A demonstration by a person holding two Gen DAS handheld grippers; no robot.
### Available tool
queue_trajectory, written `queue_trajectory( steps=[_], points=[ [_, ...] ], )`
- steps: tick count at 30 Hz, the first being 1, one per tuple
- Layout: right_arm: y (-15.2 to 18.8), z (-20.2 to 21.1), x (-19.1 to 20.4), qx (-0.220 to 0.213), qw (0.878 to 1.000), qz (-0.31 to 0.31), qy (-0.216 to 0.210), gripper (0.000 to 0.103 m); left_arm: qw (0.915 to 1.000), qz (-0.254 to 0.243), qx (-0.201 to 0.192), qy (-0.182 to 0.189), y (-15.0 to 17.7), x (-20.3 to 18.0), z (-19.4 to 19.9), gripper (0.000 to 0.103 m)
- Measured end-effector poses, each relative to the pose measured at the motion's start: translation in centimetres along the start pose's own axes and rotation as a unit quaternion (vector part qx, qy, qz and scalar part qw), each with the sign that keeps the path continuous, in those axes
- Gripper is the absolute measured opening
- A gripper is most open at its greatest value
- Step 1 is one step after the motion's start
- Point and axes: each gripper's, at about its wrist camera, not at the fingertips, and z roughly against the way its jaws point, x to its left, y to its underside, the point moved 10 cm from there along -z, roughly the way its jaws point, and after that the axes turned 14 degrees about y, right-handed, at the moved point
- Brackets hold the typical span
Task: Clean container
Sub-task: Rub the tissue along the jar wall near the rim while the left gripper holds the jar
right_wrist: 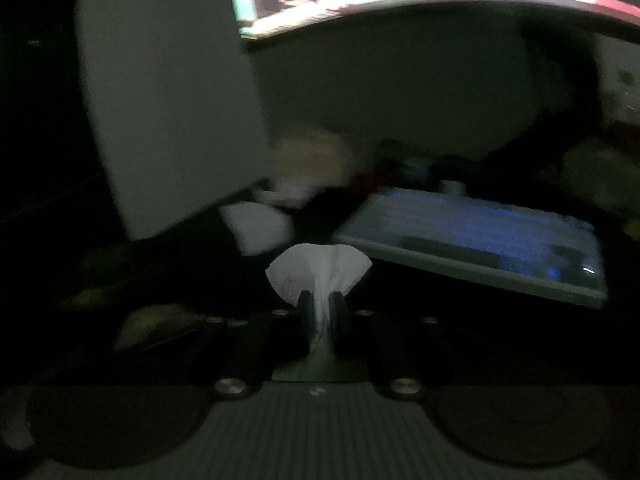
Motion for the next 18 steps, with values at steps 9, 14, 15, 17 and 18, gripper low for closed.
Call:
queue_trajectory(
  steps=[9, 14, 15, 17, 18],
  points=[
    [0.2, 2.5, 3.5, -0.026, 0.994, 0.061, -0.092, 0.012, 0.9999, -0.011, 0.006, -0.008, 0.2, -0.4, 0.1, 0.069],
    [0.3, -0.6, -3.1, 0.017, 1.0, -0.004, 0.019, 0.01, 0.9997, -0.024, -0.005, -0.003, 0.0, -0.8, 0.3, 0.03],
    [0.2, -0.5, -3.9, 0.016, 0.999, -0.022, 0.021, 0.01, 0.9996, -0.026, -0.012, 0.007, -0.2, -1.1, 0.4, 0.012],
    [-0.2, 0.2, -4.8, 0.007, 0.999, -0.043, 0.012, 0.01, 0.9988, -0.031, -0.024, 0.029, -0.5, -1.7, 0.5, 0.006],
    [-0.3, 0.6, -4.9, 0.0, 0.999, -0.045, 0.009, 0.01, 0.9982, -0.033, -0.031, 0.039, -0.7, -2.1, 0.6, 0.004]
  ],
)
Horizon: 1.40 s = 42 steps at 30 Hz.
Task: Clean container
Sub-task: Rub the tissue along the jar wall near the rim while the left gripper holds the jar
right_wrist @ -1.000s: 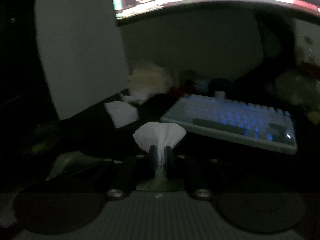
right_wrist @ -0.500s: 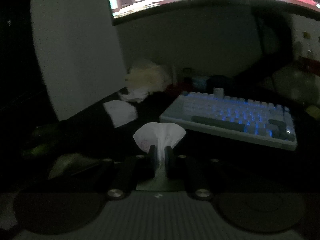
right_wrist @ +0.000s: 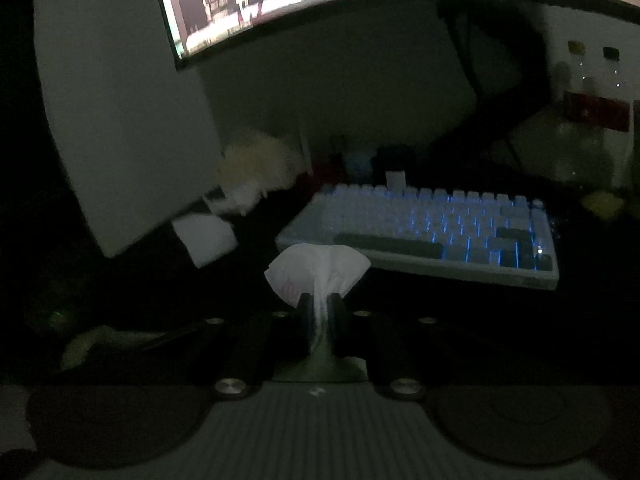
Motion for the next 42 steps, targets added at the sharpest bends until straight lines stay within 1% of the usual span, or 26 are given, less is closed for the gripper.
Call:
queue_trajectory(
  steps=[1, 3, 4, 6, 7, 8, 10, 11, 12, 13, 14, 18, 21, 23, 24, 26, 28, 31, 34, 36, 38, 39, 42],
  points=[
    [-0.1, 0.5, 0.1, -0.007, 1.0, 0.002, -0.002, 0.01, 0.9999, 0.003, -0.006, 0.009, -0.2, -0.2, 0.1, 0.004],
    [-0.1, 1.2, 0.7, -0.014, 1.0, 0.009, -0.014, 0.01, 0.9989, 0.028, -0.024, 0.028, -0.4, 0.0, 0.6, 0.002],
    [0.0, 1.5, 1.1, -0.015, 1.0, 0.012, -0.021, 0.01, 0.9975, 0.044, -0.035, 0.043, -0.5, 0.0, 1.0, 0.003],
    [0.2, 1.8, 1.9, -0.016, 0.999, 0.018, -0.036, 0.01, 0.9919, 0.082, -0.051, 0.083, -0.7, 0.1, 1.7, 0.004],
    [0.3, 2.0, 2.2, -0.014, 0.999, 0.02, -0.044, 0.01, 0.9906, 0.088, -0.054, 0.089, -0.8, 0.0, 1.8, 0.005],
    [0.5, 2.1, 2.5, -0.012, 0.998, 0.023, -0.048, 0.01, 0.9911, 0.085, -0.056, 0.087, -1.0, 0.1, 1.9, 0.005],
    [0.7, 2.1, 2.8, -0.009, 0.998, 0.027, -0.051, 0.01, 0.9939, 0.063, -0.055, 0.073, -1.2, -0.1, 2.0, 0.008],
    [0.8, 2.0, 3.0, -0.006, 0.998, 0.029, -0.052, 0.01, 0.9956, 0.048, -0.051, 0.063, -1.2, -0.3, 2.0, 0.019],
    [1.0, 1.7, 3.1, -0.003, 0.998, 0.031, -0.051, 0.01, 0.9973, 0.03, -0.044, 0.05, -1.1, -0.5, 2.0, 0.047],
    [1.1, 1.5, 3.2, 0.0, 0.998, 0.032, -0.05, 0.01, 0.9985, 0.012, -0.038, 0.037, -1.0, -0.7, 2.1, 0.062],
    [1.1, 1.3, 3.3, 0.001, 0.998, 0.035, -0.048, 0.01, 0.9991, -0.005, -0.032, 0.027, -0.9, -0.9, 2.1, 0.067],
    [1.2, 0.7, 3.5, -0.004, 0.998, 0.044, -0.036, 0.01, 0.9997, -0.023, 0.012, 0.002, 0.2, -0.8, 1.4, 0.069],
    [1.2, 0.5, 3.4, -0.004, 0.998, 0.043, -0.035, 0.01, 0.9993, -0.017, 0.029, -0.016, 0.7, -0.1, 1.2, 0.069],
    [1.2, 0.4, 3.4, -0.003, 0.998, 0.044, -0.034, 0.01, 0.9992, 0.005, 0.031, -0.025, 1.0, 0.7, 1.1, 0.07],
    [1.2, 0.4, 3.4, -0.003, 0.999, 0.045, -0.032, 0.01, 0.9989, 0.018, 0.031, -0.029, 1.1, 1.2, 1.0, 0.071],
    [1.1, 0.4, 3.6, -0.005, 0.998, 0.049, -0.026, 0.01, 0.9982, 0.047, 0.023, -0.027, 1.3, 1.6, 1.1, 0.069],
    [1.1, 0.4, 4.1, -0.008, 0.998, 0.056, -0.026, 0.01, 0.9978, 0.056, 0.016, -0.032, 1.2, 1.8, 1.1, 0.069],
    [1.1, 0.6, 5.3, -0.01, 0.997, 0.065, -0.039, 0.01, 0.9975, 0.054, 0.009, -0.044, 1.4, 1.8, 0.9, 0.071],
    [1.1, 0.8, 6.6, -0.013, 0.996, 0.073, -0.052, 0.011, 0.9974, 0.055, 0.005, -0.047, 1.5, 1.7, 1.0, 0.071],
    [1.2, 0.7, 6.8, -0.013, 0.996, 0.072, -0.056, 0.011, 0.9976, 0.046, 0.007, -0.052, 1.7, 1.5, 0.9, 0.07],
    [1.2, 0.6, 6.4, -0.012, 0.996, 0.067, -0.059, 0.011, 0.9976, 0.027, 0.017, -0.061, 1.8, 1.1, 0.6, 0.068],
    [1.1, 0.5, 6.0, -0.011, 0.996, 0.065, -0.056, 0.011, 0.9974, 0.016, 0.024, -0.066, 1.8, 1.0, 0.5, 0.068],
    [0.9, -0.5, 3.6, -0.008, 0.998, 0.061, -0.008, 0.01, 0.9962, -0.001, 0.036, -0.079, 1.9, 0.9, 0.0, 0.068]
  ],
)
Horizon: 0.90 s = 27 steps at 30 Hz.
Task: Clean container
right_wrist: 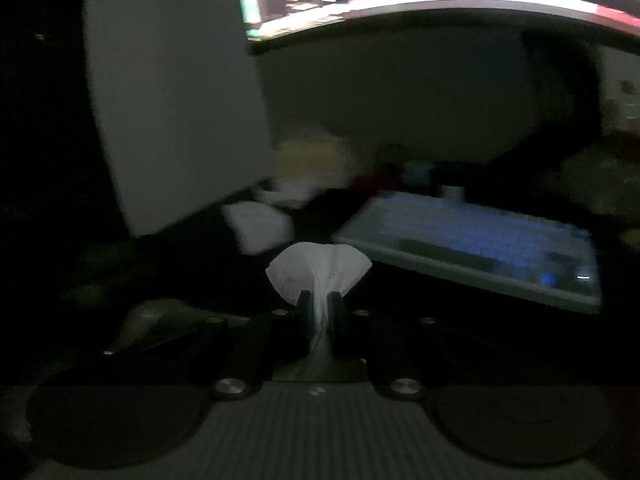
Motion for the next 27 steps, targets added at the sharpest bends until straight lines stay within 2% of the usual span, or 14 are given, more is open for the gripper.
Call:
queue_trajectory(
  steps=[2, 4, 8, 11, 13, 18, 20, 22, 24, 27],
  points=[
    [0.1, -0.6, -1.2, 0.012, 1.0, -0.01, 0.021, 0.011, 1.0, 0.004, -0.003, 0.003, 0.0, 0.1, 0.0, 0.067],
    [0.1, -0.2, -0.9, 0.012, 1.0, -0.018, 0.014, 0.011, 1.0, 0.004, -0.002, 0.005, 0.0, 0.1, 0.0, 0.066],
    [-0.2, 2.1, 2.9, -0.005, 0.997, -0.006, -0.073, 0.011, 1.0, 0.003, -0.004, 0.005, 0.1, 0.0, -0.1, 0.064],
    [0.0, 3.3, 4.5, -0.015, 0.994, 0.0, -0.105, 0.011, 0.9999, 0.007, -0.006, 0.004, 0.2, 0.1, 0.0, 0.06],
    [0.2, 3.4, 3.8, -0.022, 0.995, -0.004, -0.097, 0.011, 0.9999, 0.014, -0.007, 0.004, 0.2, 0.4, 0.2, 0.057],
    [0.3, 1.8, -1.1, -0.016, 0.999, -0.045, -0.003, 0.011, 0.9997, 0.023, -0.006, 0.003, 0.1, 0.8, 0.2, 0.054],
    [0.0, 1.5, -1.2, -0.01, 0.999, -0.046, 0.004, 0.011, 0.9995, 0.028, -0.008, 0.011, 0.0, 1.1, 0.2, 0.053],
    [-0.3, 1.9, 1.2, -0.017, 0.999, -0.016, -0.021, 0.011, 0.9994, 0.032, -0.007, 0.014, -0.1, 1.3, 0.2, 0.052],
    [-0.4, 2.7, 4.6, -0.029, 0.997, 0.018, -0.071, 0.011, 0.9995, 0.029, -0.003, 0.012, -0.1, 1.3, 0.2, 0.052],
    [-0.4, 3.2, 6.7, -0.039, 0.994, 0.032, -0.094, 0.011, 0.9997, 0.023, 0.0, 0.006, -0.1, 1.4, 0.5, 0.051]
  ],
)
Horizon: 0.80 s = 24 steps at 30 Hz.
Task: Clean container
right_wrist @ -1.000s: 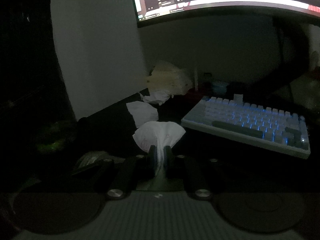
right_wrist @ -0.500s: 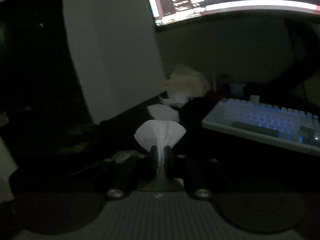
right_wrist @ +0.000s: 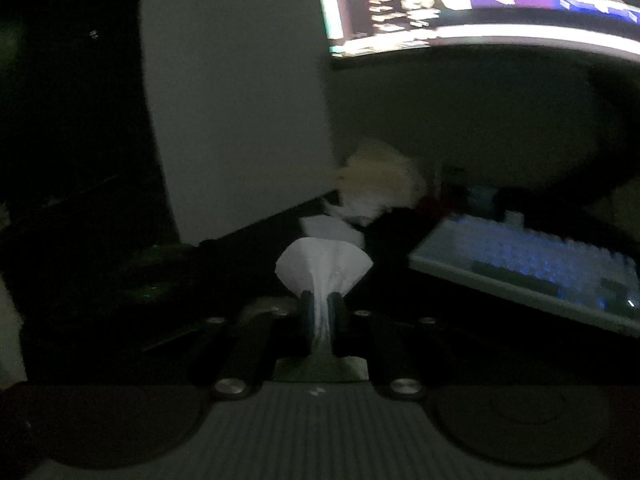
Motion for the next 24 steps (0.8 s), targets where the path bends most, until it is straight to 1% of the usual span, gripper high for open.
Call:
queue_trajectory(
  steps=[2, 4, 5, 6, 7, 8, 9, 10, 12, 13, 14, 15, 17, 19, 20, 21, 22, 23, 24],
  points=[
    [0.1, -0.2, -1.1, 0.002, 1.0, -0.024, 0.004, 0.011, 1.0, 0.0, 0.002, -0.001, 0.0, 0.1, 0.2, 0.05],
    [0.5, -0.5, -4.0, 0.001, 0.998, -0.051, 0.047, 0.011, 1.0, 0.005, 0.002, 0.008, -0.1, 0.1, 0.3, 0.04],
    [0.6, -0.7, -5.5, 0.001, 0.995, -0.064, 0.07, 0.011, 0.9996, 0.006, 0.001, 0.029, -0.2, -0.2, 0.3, 0.02],
    [0.8, -0.9, -7.0, 0.004, 0.992, -0.078, 0.096, 0.011, 0.9984, 0.002, -0.005, 0.056, -0.3, -0.8, 0.3, 0.01],
    [1.1, -0.9, -8.6, 0.009, 0.988, -0.099, 0.117, 0.011, 0.9973, -0.005, -0.018, 0.07, -0.5, -1.4, 0.3, 0.008],
    [1.3, -0.7, -9.8, 0.012, 0.985, -0.119, 0.125, 0.011, 0.9964, -0.007, -0.03, 0.079, -0.9, -1.8, 0.4, 0.007],
    [1.4, -0.2, -10.4, 0.01, 0.983, -0.136, 0.121, 0.011, 0.9949, 0.004, -0.039, 0.093, -1.3, -2.1, 0.5, 0.005],
    [1.5, 0.2, -11.0, 0.007, 0.981, -0.153, 0.117, 0.011, 0.9922, 0.024, -0.045, 0.114, -1.8, -2.3, 0.6, 0.002],
    [1.3, 1.4, -11.3, -0.002, 0.98, -0.169, 0.102, 0.011, 0.9821, 0.068, -0.056, 0.167, -2.7, -2.8, 0.8, 0.005],
    [1.2, 2.0, -11.0, -0.008, 0.981, -0.172, 0.093, 0.011, 0.9789, 0.079, -0.059, 0.179, -3.0, -3.0, 0.9, 0.006],
    [1.0, 2.5, -10.7, -0.013, 0.982, -0.17, 0.083, 0.011, 0.9794, 0.08, -0.059, 0.176, -3.2, -3.2, 0.9, 0.008],
    [0.8, 2.9, -10.3, -0.018, 0.983, -0.164, 0.075, 0.011, 0.9815, 0.071, -0.06, 0.167, -3.3, -3.5, 1.0, 0.009],
    [0.6, 3.0, -9.6, -0.019, 0.986, -0.15, 0.067, 0.011, 0.9884, 0.035, -0.062, 0.134, -3.2, -3.8, 1.3, 0.016],
    [1.1, 2.7, -8.8, -0.008, 0.988, -0.14, 0.061, 0.011, 0.9925, 0.013, -0.059, 0.106, -3.2, -3.4, 1.4, 0.029],
    [1.4, 2.6, -8.4, -0.002, 0.989, -0.138, 0.06, 0.011, 0.994, 0.005, -0.057, 0.093, -3.1, -3.1, 1.4, 0.039],
    [1.6, 2.3, -8.1, 0.005, 0.989, -0.135, 0.06, 0.011, 0.9951, -0.004, -0.053, 0.083, -3.0, -3.0, 1.5, 0.045],
    [1.9, 2.0, -7.9, 0.009, 0.989, -0.132, 0.061, 0.011, 0.9959, -0.014, -0.048, 0.076, -2.7, -2.9, 1.6, 0.049],
    [2.0, 1.7, -7.9, 0.006, 0.989, -0.13, 0.065, 0.011, 0.9964, -0.023, -0.042, 0.069, -2.5, -2.7, 1.5, 0.057],
    [2.0, 1.6, -7.8, 0.003, 0.99, -0.126, 0.069, 0.011, 0.9969, -0.032, -0.035, 0.063, -2.2, -2.6, 1.4, 0.059]
  ],
)
